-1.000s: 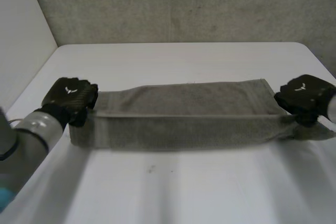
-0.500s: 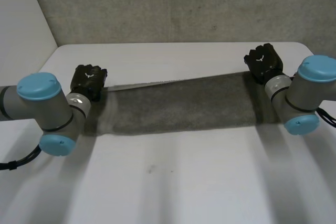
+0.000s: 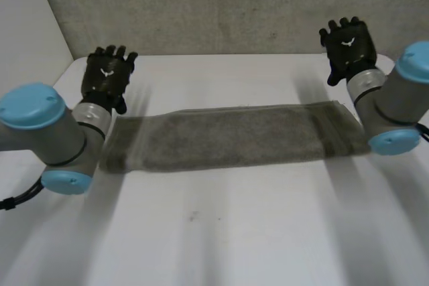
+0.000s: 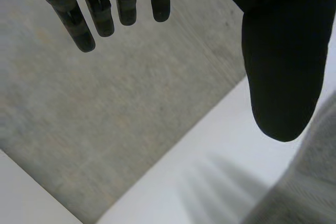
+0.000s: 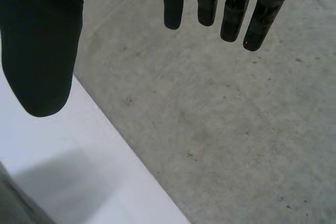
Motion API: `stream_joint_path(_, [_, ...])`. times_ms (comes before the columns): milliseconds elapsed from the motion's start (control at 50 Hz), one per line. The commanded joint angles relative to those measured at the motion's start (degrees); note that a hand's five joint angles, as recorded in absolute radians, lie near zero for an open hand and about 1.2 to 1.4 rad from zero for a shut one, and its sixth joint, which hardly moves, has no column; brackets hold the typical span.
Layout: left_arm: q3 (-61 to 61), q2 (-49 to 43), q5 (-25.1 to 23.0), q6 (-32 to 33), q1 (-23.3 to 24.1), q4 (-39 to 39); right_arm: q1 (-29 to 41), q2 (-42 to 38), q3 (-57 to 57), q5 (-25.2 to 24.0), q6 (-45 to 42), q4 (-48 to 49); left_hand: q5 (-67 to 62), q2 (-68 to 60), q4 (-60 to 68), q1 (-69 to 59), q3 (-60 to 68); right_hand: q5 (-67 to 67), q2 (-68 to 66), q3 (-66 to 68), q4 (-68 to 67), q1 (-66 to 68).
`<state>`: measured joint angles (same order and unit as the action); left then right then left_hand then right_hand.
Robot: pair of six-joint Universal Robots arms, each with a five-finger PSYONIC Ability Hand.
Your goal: Fold the towel.
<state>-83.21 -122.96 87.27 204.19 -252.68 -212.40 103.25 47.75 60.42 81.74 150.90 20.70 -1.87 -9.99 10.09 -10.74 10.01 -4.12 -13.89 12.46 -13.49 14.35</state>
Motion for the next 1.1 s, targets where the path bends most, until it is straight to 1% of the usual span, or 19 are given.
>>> stream_joint_path(20, [-10.0,11.5,-0.2,-0.7,0.1,0.2,-5.6,12.5,11.3,-5.8,4.1,-14.2,1.9,0.0,-0.1,0.7,0.0,4.1,3.9,-2.5,3.5,-4.3])
stream_joint_path(80, [-11.9,12.7,-0.2,-0.7,0.2,0.3,-6.9,13.2,12.3,-7.6,4.1,-17.6,1.9,0.0,-0.1,0.7,0.0,4.1,3.9,-2.5,3.5,-4.3])
stream_joint_path(120, [-14.7,14.1,-0.2,-0.9,0.4,0.9,-8.8,13.4,13.8,-11.1,3.4,-23.3,1.9,0.0,-0.1,0.7,0.0,2.9,2.7,-1.2,2.3,-3.1])
stream_joint_path(140, [-14.7,14.1,-0.2,-0.9,0.4,0.9,-8.9,13.4,13.8,-11.1,3.4,-23.3,1.9,0.0,-0.1,0.7,0.0,2.9,2.6,-1.2,2.2,-3.1])
stream_joint_path(180, [-17.0,14.6,-0.2,-1.7,1.0,1.2,-11.3,13.0,15.0,-14.1,3.3,-26.6,1.9,0.0,-0.1,0.7,0.0,-5.8,-6.1,7.5,-6.5,5.6])
stream_joint_path(260, [-18.1,14.7,-0.3,-3.3,1.8,1.2,-13.2,11.4,16.9,-16.5,2.9,-26.3,1.9,0.0,-0.1,0.7,0.0,-13.9,-14.2,15.6,-14.6,13.7])
stream_joint_path(380, [-18.8,14.7,-0.3,-6.3,1.7,1.3,-15.3,6.7,18.4,-18.4,0.8,-20.8,1.9,0.0,-0.1,0.7,0.0,-15.1,-15.4,16.8,-15.8,14.9])
stream_joint_path(560, [-19.2,14.6,-0.3,-6.7,2.1,1.2,-17.1,1.0,17.5,-18.3,-3.4,-15.8,1.9,0.0,-0.1,0.7,0.0,-23.0,-23.3,24.7,-23.7,22.8])
stream_joint_path(740, [-19.2,14.5,-0.3,-6.7,2.2,1.3,-17.6,-1.1,16.4,-17.9,-4.6,-14.3,1.9,0.0,-0.1,0.7,0.0,-30.8,-31.0,32.4,-31.4,30.6])
stream_joint_path(760, [-19.2,14.5,-0.3,-6.7,2.2,1.2,-17.6,-1.3,16.1,-17.9,-4.6,-14.1,1.9,0.0,-0.1,0.7,0.0,-35.3,-35.5,36.9,-35.9,35.1])
stream_joint_path(780, [-19.3,14.5,-0.3,-6.7,2.3,1.2,-17.7,-1.7,16.0,-17.8,-4.6,-13.8,1.9,0.0,-0.1,0.7,0.0,-45.8,-46.0,47.5,-46.5,45.6])
stream_joint_path(800, [-19.3,14.5,-0.3,-6.7,2.3,1.2,-17.7,-1.7,16.0,-17.8,-4.6,-13.8,1.9,0.0,-0.1,0.7,0.0,-45.9,-46.1,47.6,-46.6,45.7])
stream_joint_path(820, [-19.2,14.5,-0.3,-6.7,2.4,1.3,-17.8,-1.9,15.8,-17.7,-4.6,-13.4,1.9,0.0,-0.1,0.7,0.0,-59.2,-59.5,60.9,-59.9,59.0])
stream_joint_path(840, [-19.4,14.5,-0.3,-6.7,2.5,1.3,-17.9,-2.0,15.7,-17.6,-4.6,-12.6,1.9,0.0,-0.1,0.7,0.0,-65.8,-66.0,67.5,-66.4,65.6])
stream_joint_path(960, [-19.6,14.6,-0.3,-6.7,2.5,1.2,-18.3,-2.6,15.5,-17.1,-4.6,-10.2,1.9,0.0,-0.1,0.7,0.0,-65.9,-66.1,67.5,-66.5,65.7])
stream_joint_path(1020, [-19.8,14.6,-0.3,-6.7,2.4,1.2,-20.5,-2.1,15.5,-15.6,-5.4,-10.2,1.9,0.0,-0.1,0.7,0.0,-65.9,-66.1,67.5,-66.5,65.7])
stream_joint_path(1060, [-20.1,14.7,-0.3,-6.7,2.5,1.3,-23.3,-1.5,15.0,-12.4,-7.6,-11.0,1.9,0.0,-0.1,0.7,0.0,-65.9,-66.1,67.5,-66.5,65.7])
stream_joint_path(1080, [-20.1,14.7,-0.3,-6.7,2.5,1.3,-23.3,-1.5,15.0,-12.4,-7.6,-11.0,1.9,0.0,-0.1,0.7,0.0,-65.9,-66.1,67.5,-66.5,65.7])
stream_joint_path(1100, [-20.1,14.7,-0.2,-6.7,2.4,1.3,-24.8,-1.3,14.3,-10.3,-9.6,-11.6,1.9,0.0,-0.1,0.7,0.0,-65.9,-66.1,67.5,-66.5,65.7])
